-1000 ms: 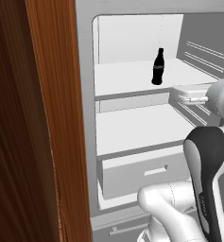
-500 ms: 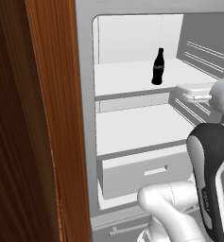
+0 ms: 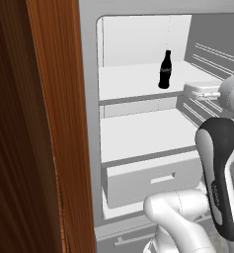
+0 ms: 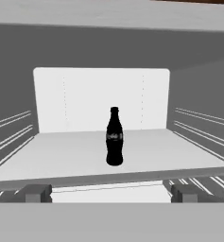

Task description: Open the fridge, grab two sodas, and place both sodas inside the bowl with ice on the dining counter.

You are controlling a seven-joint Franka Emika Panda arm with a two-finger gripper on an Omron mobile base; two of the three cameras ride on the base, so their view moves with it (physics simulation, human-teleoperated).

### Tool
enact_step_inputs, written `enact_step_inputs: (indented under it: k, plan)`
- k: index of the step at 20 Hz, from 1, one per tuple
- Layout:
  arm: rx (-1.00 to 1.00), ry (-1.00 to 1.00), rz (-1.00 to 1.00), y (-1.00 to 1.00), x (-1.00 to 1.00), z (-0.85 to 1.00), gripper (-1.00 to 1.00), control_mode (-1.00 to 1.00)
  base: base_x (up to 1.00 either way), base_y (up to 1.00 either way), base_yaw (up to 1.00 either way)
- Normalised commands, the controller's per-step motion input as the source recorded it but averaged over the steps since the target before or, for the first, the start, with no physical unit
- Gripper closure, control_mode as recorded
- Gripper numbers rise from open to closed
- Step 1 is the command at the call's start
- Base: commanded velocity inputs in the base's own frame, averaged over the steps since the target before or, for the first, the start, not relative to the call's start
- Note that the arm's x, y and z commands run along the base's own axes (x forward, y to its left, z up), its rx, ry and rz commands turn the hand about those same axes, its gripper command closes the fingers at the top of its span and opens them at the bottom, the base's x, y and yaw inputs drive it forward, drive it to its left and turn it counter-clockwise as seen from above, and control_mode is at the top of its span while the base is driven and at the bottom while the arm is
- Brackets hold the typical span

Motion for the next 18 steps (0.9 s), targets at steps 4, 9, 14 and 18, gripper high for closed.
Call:
enact_step_inputs:
  k: [4,9,14,18]
  plan:
    - [0.0,0.0,0.0,-0.02,0.41,0.0,-1.0,-1.0,0.0,0.0,0.0]
    - [0.0,0.0,0.0,0.0,0.5,0.0,-1.0,-1.0,0.0,0.0,0.0]
    - [0.0,0.03,0.0,0.0,0.54,0.0,-1.0,-1.0,0.0,0.0,0.0]
    - [0.0,0.03,0.0,0.0,0.57,0.0,-1.0,-1.0,0.0,0.0,0.0]
